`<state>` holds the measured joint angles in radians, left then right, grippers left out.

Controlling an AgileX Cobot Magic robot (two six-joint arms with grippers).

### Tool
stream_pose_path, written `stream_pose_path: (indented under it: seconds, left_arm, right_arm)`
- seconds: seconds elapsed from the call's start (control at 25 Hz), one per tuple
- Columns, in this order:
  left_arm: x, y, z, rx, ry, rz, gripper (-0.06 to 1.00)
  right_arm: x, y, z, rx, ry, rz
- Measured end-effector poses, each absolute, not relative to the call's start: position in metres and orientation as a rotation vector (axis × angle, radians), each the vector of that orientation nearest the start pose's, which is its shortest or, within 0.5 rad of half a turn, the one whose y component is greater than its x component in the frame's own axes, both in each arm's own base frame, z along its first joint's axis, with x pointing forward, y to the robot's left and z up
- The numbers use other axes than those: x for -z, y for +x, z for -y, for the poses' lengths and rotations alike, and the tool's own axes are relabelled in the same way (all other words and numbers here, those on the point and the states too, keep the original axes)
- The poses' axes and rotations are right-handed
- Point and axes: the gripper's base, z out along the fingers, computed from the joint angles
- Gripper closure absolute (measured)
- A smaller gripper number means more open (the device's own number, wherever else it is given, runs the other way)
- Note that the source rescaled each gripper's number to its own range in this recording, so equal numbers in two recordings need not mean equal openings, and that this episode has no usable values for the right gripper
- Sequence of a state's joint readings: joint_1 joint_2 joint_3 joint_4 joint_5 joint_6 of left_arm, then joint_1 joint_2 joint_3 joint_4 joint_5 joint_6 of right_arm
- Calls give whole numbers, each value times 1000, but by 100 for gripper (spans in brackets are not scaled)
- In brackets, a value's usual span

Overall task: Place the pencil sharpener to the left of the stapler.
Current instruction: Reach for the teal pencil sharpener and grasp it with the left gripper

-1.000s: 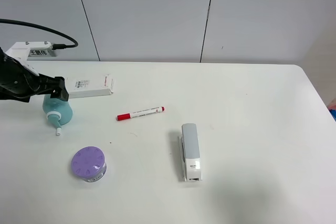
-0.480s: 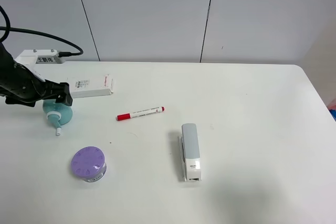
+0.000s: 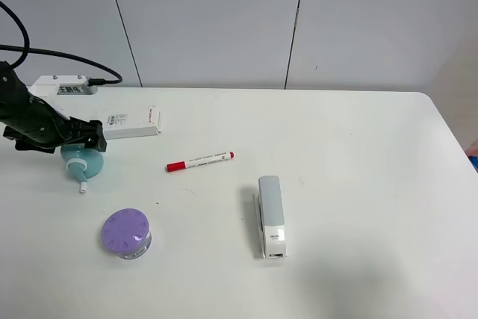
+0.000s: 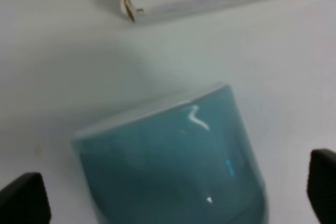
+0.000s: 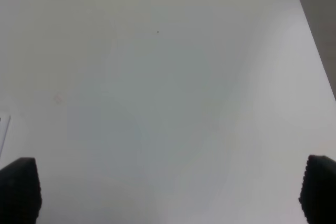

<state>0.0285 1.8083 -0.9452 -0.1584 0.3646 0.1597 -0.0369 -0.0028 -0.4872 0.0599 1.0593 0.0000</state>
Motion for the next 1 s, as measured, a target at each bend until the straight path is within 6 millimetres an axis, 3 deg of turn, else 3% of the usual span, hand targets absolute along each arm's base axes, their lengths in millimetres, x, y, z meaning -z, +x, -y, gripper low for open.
stream_pose_path:
  seconds: [0.44,1.0]
  left_arm:
    - [-150,350,-5,57,-7,-2659,-6]
    - [-123,348,-5,72,-9,-2769,-6]
  right_arm:
    - [-274,-4,-5,-49,35,-2051]
    - [-274,-4,-5,-49,35,-2051]
